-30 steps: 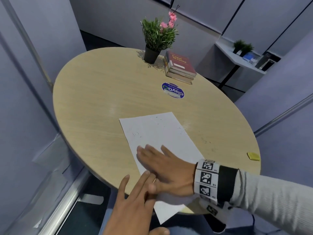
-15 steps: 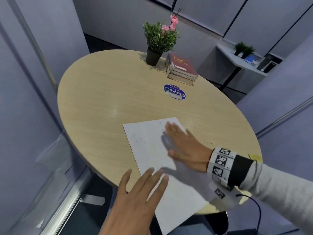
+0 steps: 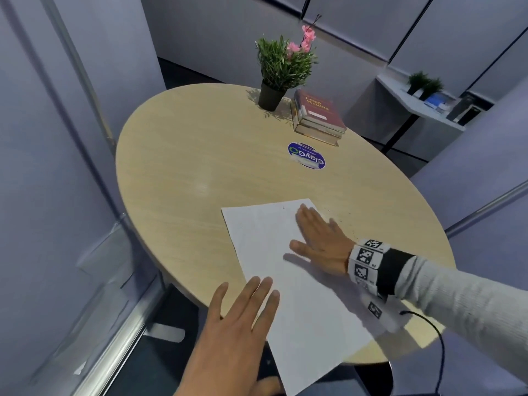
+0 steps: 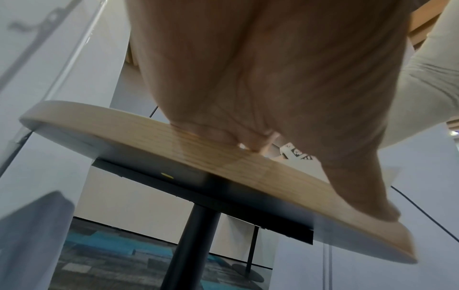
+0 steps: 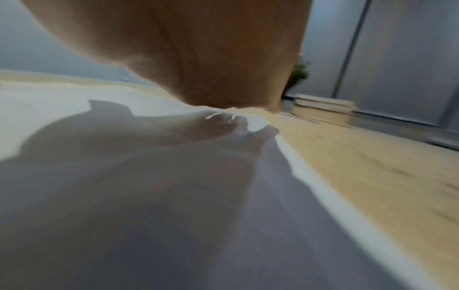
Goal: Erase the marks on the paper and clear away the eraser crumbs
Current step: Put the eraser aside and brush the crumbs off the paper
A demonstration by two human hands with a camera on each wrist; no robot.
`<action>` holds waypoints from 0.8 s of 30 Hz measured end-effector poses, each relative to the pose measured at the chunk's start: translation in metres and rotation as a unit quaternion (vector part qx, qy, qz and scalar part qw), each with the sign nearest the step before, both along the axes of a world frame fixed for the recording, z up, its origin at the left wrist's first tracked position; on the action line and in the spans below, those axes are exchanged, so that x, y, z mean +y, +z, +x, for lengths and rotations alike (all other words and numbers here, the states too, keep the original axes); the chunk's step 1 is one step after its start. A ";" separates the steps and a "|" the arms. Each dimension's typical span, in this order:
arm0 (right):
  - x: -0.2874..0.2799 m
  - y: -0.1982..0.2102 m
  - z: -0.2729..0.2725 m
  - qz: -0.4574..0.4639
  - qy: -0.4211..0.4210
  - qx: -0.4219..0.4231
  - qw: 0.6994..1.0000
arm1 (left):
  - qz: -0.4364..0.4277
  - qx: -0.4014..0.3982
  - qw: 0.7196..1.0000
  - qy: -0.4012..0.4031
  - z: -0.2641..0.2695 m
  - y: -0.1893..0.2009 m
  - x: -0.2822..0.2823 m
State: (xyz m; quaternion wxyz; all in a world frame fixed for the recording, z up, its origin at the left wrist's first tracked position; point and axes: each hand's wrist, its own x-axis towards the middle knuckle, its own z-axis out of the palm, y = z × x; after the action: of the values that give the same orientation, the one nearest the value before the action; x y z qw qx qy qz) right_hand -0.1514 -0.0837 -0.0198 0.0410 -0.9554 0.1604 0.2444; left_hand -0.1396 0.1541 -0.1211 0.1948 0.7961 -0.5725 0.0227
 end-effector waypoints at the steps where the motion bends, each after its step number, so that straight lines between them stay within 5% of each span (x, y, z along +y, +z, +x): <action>1: 0.011 0.001 0.004 -0.004 0.046 -0.003 0.999 | -0.005 -0.005 1.000 0.001 0.000 0.000 -0.001; 4: 0.064 -0.008 0.014 0.035 0.205 0.001 0.978 | -0.009 -0.011 1.000 0.004 -0.002 0.002 -0.002; 6: 0.074 -0.019 0.013 0.078 0.219 0.006 0.972 | -0.010 -0.004 1.000 0.002 -0.002 0.000 -0.001; 11: -0.017 -0.018 -0.001 -0.012 -0.050 -0.015 0.999 | -0.016 0.008 1.000 0.006 -0.001 -0.009 -0.003; 13: -0.030 -0.008 -0.002 -0.037 -0.097 -0.024 0.994 | -0.020 0.007 1.000 0.005 -0.002 -0.011 -0.003; 17: 0.031 -0.007 0.009 0.009 0.143 0.013 0.990 | -0.019 0.000 1.000 0.007 -0.001 -0.009 -0.005; 19: 0.049 -0.016 0.009 0.068 0.185 -0.005 0.980 | -0.019 -0.002 1.000 0.016 -0.001 -0.008 -0.005; 24: -0.040 -0.019 0.004 -0.009 -0.047 -0.005 0.999 | -0.016 -0.008 1.000 0.001 -0.001 -0.014 -0.002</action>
State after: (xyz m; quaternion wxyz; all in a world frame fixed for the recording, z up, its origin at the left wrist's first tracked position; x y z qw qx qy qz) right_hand -0.1478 -0.1233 -0.0385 0.0447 -0.9483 0.2072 0.2361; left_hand -0.1409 0.1521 -0.1350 0.2031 0.7932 -0.5729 0.0383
